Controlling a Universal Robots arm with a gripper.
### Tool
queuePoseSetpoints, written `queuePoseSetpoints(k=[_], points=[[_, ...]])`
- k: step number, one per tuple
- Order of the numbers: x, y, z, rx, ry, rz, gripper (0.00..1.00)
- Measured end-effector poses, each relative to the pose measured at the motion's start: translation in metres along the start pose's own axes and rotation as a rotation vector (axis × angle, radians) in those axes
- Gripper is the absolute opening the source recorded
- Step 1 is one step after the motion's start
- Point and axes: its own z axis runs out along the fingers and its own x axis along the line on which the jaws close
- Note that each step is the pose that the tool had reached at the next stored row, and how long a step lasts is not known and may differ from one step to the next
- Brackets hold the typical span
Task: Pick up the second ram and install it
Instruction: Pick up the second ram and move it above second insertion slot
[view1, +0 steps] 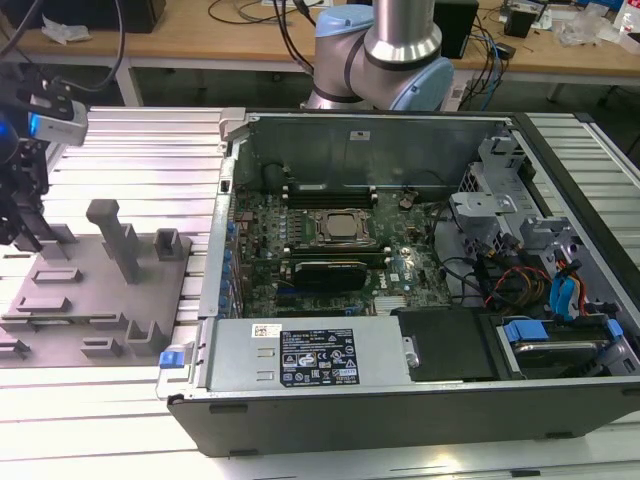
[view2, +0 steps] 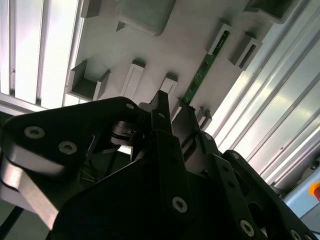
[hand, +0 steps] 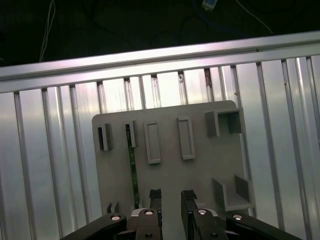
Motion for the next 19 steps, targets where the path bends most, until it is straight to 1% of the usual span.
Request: queuePoseSetpoints(k=[8,10,14,16,19], points=[[0.0001,-0.0002,0.0052,0.0,0.0,0.0,0.3],[0.0002,-0.0003,0.0076,0.0,0.0,0.0,0.3],[0.0003,-0.0004,0.0103,0.0,0.0,0.0,0.3],[0.0003,-0.0006,0.0141,0.0,0.0,0.0,0.3],[0.0004,-0.0007,0.0172,-0.0001,0.0,0.0,0.3]])
